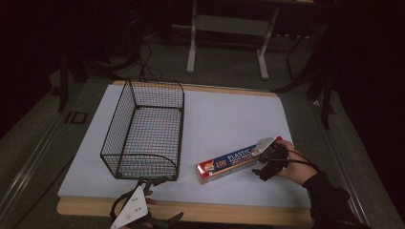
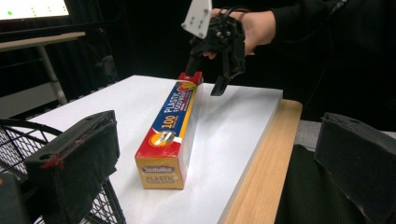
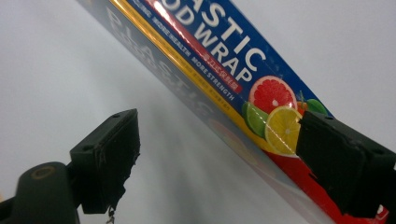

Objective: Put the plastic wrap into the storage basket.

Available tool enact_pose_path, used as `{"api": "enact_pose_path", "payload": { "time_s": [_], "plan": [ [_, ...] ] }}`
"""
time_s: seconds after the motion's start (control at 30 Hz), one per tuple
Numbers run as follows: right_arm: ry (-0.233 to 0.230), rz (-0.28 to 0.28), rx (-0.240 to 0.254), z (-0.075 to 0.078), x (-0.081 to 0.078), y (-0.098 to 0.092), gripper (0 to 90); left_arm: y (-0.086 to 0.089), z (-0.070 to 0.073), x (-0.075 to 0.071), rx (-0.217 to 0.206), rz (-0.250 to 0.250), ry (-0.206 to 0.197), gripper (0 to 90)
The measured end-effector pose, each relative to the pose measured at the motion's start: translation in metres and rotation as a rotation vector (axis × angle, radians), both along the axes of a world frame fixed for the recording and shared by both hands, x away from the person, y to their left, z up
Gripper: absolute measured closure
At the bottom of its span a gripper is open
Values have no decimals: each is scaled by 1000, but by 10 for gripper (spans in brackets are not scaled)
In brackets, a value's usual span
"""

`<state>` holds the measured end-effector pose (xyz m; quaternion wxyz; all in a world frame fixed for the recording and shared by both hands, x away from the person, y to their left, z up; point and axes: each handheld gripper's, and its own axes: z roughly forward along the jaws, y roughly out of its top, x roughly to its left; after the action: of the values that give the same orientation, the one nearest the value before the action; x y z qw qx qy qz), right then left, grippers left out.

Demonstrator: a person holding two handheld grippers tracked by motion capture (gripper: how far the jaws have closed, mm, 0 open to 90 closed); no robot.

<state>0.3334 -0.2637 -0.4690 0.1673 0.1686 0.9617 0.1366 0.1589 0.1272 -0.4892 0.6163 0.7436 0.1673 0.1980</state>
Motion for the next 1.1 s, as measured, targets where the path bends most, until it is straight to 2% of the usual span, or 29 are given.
{"api": "enact_pose_path", "payload": {
  "time_s": [0.1,0.2,0.3,0.4,0.47,0.53,0.7,0.93,1.0,1.1],
  "plan": [
    [-6,15,-29,3,8,6,133,0,0,0,-1,3,5,4],
    [-23,62,-86,7,15,13,128,1,-1,1,0,4,8,4],
    [-13,122,-148,8,21,20,128,1,-1,1,0,6,9,4],
    [24,170,-220,5,26,30,135,1,-1,2,0,5,12,4],
    [53,202,-249,3,28,35,138,1,-1,2,2,4,14,4],
    [58,213,-293,-1,31,42,142,0,-2,3,2,2,17,4],
    [80,259,-333,-8,40,53,155,0,-2,2,5,1,17,4],
    [153,324,-400,-20,48,66,193,0,-3,3,8,2,24,4],
    [174,330,-441,-25,49,72,210,0,-3,3,13,1,22,4],
    [186,342,-468,-30,48,78,219,0,-3,3,16,7,12,4]
  ]
}}
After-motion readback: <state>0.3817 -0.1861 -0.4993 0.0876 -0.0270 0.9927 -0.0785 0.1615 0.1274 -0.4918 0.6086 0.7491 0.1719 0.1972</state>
